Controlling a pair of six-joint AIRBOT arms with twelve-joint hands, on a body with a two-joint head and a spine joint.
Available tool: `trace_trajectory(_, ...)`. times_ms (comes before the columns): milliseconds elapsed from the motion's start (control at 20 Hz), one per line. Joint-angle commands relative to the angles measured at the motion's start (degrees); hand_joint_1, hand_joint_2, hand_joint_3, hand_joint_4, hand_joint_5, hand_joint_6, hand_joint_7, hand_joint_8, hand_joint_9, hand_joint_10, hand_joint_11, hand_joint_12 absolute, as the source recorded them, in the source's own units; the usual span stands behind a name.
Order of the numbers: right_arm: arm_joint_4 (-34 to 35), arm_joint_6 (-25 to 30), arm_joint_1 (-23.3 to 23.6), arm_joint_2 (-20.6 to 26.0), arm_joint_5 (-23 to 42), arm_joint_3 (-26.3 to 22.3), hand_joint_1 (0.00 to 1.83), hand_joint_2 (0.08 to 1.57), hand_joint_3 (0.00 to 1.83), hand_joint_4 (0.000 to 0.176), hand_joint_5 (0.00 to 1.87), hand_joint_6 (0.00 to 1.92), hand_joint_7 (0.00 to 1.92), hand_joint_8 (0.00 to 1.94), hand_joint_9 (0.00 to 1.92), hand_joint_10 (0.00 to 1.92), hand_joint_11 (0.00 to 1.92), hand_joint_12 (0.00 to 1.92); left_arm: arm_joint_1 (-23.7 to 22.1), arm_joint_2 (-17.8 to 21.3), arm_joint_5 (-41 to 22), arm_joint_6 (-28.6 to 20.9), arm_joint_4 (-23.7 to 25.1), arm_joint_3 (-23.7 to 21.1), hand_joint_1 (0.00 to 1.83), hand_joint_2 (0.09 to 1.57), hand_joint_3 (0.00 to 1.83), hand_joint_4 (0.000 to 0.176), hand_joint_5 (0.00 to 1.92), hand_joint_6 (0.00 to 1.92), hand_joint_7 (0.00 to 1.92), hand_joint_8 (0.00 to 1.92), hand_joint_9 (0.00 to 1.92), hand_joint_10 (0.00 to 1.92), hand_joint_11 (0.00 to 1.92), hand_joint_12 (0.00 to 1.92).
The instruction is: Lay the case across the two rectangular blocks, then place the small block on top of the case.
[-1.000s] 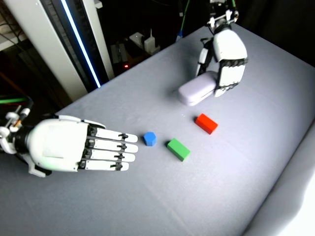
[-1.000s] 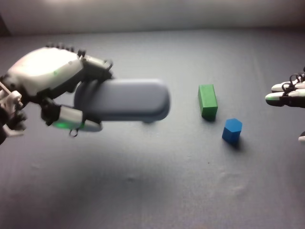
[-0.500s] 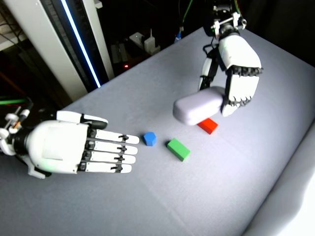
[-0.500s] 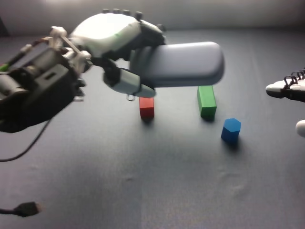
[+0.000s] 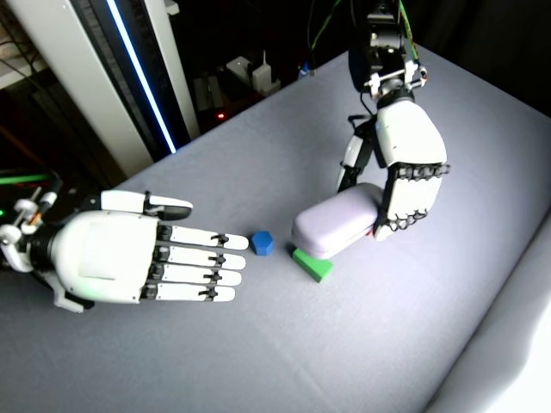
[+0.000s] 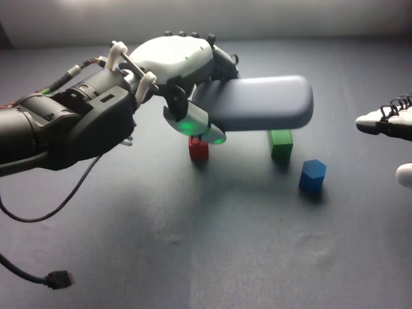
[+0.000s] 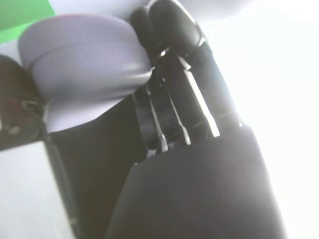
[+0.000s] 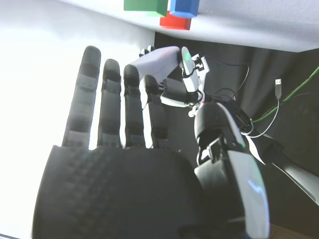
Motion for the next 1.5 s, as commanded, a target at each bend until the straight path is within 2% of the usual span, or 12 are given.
trace_trajectory(0, 1.9, 0.3, 0.7, 0.1, 6.8, 0.3, 0.00, 1.41, 0.00, 0.023, 0.23, 0.00, 0.28, 0.00, 0.30, 0.00, 0.32, 0.18, -0.3, 0.1, -6.4, 0.8, -1.0, 0.3, 1.38, 1.10, 0.00, 0.000, 0.97, 0.80, 1.03, 0.94, 0.93, 1.23, 0.77, 1.36)
trace_trajectory(100, 1.9, 0.3, 0.7, 0.1, 6.8, 0.3, 0.00, 1.42, 0.00, 0.044, 0.21, 0.00, 0.24, 0.00, 0.27, 0.00, 0.29, 0.16, 0.1, 0.1, -6.0, 1.1, -1.5, 0.4, 1.28, 1.08, 0.00, 0.000, 1.05, 0.68, 1.06, 1.06, 0.98, 0.96, 0.80, 1.46)
trace_trajectory(300, 1.9, 0.3, 0.7, 0.1, 6.8, 0.2, 0.02, 1.43, 0.00, 0.019, 0.23, 0.00, 0.26, 0.00, 0.29, 0.01, 0.30, 0.17, 0.5, 0.4, -5.0, 2.8, -2.5, 0.4, 1.37, 1.14, 0.00, 0.000, 0.91, 0.81, 0.93, 1.11, 0.88, 1.37, 0.78, 1.47)
trace_trajectory(500, 1.9, 0.3, 0.7, 0.1, 6.8, 0.2, 0.07, 1.43, 0.00, 0.013, 0.25, 0.01, 0.27, 0.00, 0.30, 0.00, 0.31, 0.17, 0.7, 0.6, -4.6, 3.8, -3.1, 0.4, 1.28, 1.09, 0.00, 0.000, 1.05, 0.65, 1.05, 1.10, 1.00, 0.93, 0.84, 1.36)
trace_trajectory(650, 1.8, 0.3, 0.7, -0.1, 6.7, 0.2, 0.05, 1.44, 0.00, 0.007, 0.26, 0.00, 0.27, 0.00, 0.31, 0.00, 0.31, 0.18, 0.7, 0.5, -3.6, 4.7, -3.4, 0.7, 1.26, 1.14, 0.00, 0.000, 0.95, 0.73, 0.94, 1.31, 0.90, 1.30, 0.82, 1.70)
trace_trajectory(700, 1.8, 0.3, 0.7, -0.1, 6.7, 0.2, 0.05, 1.43, 0.00, 0.006, 0.26, 0.00, 0.28, 0.00, 0.32, 0.01, 0.33, 0.19, 0.7, 0.3, -3.5, 4.9, -3.6, 0.9, 1.25, 1.15, 0.00, 0.000, 0.90, 0.87, 0.94, 1.28, 0.78, 1.05, 0.64, 1.52)
trace_trajectory(750, 1.8, 0.3, 0.7, -0.1, 6.7, 0.2, 0.05, 1.44, 0.00, 0.002, 0.26, 0.00, 0.28, 0.00, 0.32, 0.01, 0.33, 0.19, 0.7, 0.1, -3.4, 5.0, -3.6, 1.0, 1.15, 1.07, 0.00, 0.000, 0.81, 0.34, 0.82, 0.70, 0.74, 0.84, 0.56, 1.40)
trace_trajectory(850, 1.7, 0.3, 0.7, -0.1, 6.7, 0.2, 0.06, 1.45, 0.00, 0.000, 0.26, 0.00, 0.28, 0.00, 0.33, 0.00, 0.30, 0.31, 0.6, -0.1, -3.2, 5.1, -3.7, 1.2, 1.09, 0.98, 0.00, 0.000, 0.68, 0.02, 0.77, 0.11, 0.69, 0.41, 0.42, 1.16)
trace_trajectory(1000, 1.6, 0.3, 0.7, -0.2, 6.7, 0.2, 0.05, 1.46, 0.00, 0.000, 0.25, 0.00, 0.27, 0.00, 0.32, 0.00, 0.16, 0.60, 0.6, -0.2, -3.2, 5.5, -4.1, 1.3, 1.03, 0.94, 0.00, 0.000, 0.54, 0.00, 0.64, 0.00, 0.62, 0.09, 0.31, 0.89)
trace_trajectory(1200, 1.6, 0.3, 0.7, -0.2, 6.7, 0.2, 0.09, 1.45, 0.00, 0.003, 0.27, 0.00, 0.28, 0.00, 0.32, 0.00, 0.12, 0.71, 0.7, -0.4, -3.4, 5.5, -4.3, 1.2, 0.91, 0.89, 0.00, 0.003, 0.45, 0.00, 0.58, 0.00, 0.61, 0.02, 0.23, 0.99)
trace_trajectory(1350, 1.6, 0.5, 0.7, -0.2, 6.7, 0.2, 0.05, 1.44, 0.00, 0.000, 0.26, 0.00, 0.29, 0.00, 0.34, 0.01, 0.15, 0.73, 1.0, -0.2, -4.1, 5.5, -4.3, 0.5, 0.89, 0.88, 0.00, 0.028, 0.42, 0.00, 0.53, 0.00, 0.57, 0.00, 0.18, 1.02)
trace_trajectory(1450, 1.6, 0.6, 0.7, -0.2, 6.7, 0.2, 0.09, 1.44, 0.00, 0.000, 0.26, 0.00, 0.28, 0.00, 0.33, 0.00, 0.12, 0.70, 1.4, 0.9, -5.5, 5.5, -4.3, -0.8, 0.83, 0.87, 0.00, 0.069, 0.33, 0.00, 0.43, 0.00, 0.48, 0.00, 0.06, 1.14)
